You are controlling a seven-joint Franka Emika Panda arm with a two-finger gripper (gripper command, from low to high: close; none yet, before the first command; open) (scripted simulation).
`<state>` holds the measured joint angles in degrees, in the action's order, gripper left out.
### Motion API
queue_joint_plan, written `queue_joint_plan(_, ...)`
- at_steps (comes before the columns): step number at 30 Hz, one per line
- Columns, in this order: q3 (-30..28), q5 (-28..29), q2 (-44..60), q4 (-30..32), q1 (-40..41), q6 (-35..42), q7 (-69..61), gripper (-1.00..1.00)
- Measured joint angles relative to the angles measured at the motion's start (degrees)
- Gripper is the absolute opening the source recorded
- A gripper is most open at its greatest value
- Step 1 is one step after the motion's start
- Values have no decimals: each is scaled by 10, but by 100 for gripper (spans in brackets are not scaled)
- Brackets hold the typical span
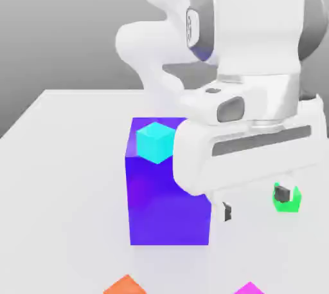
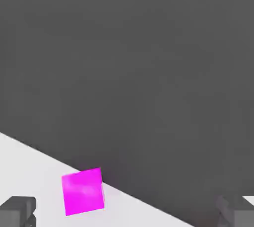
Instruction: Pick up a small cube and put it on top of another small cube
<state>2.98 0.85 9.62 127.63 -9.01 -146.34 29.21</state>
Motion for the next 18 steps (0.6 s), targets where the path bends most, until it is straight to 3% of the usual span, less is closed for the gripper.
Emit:
queue_joint_plan(10, 3, 31, 208, -26, -22, -91, -21, 0)
queue_joint_plan(11, 1, 32, 222, -29, -23, -101, -20, -100)
queue_joint_plan(18, 1, 32, 222, -29, -23, -100, -20, -100)
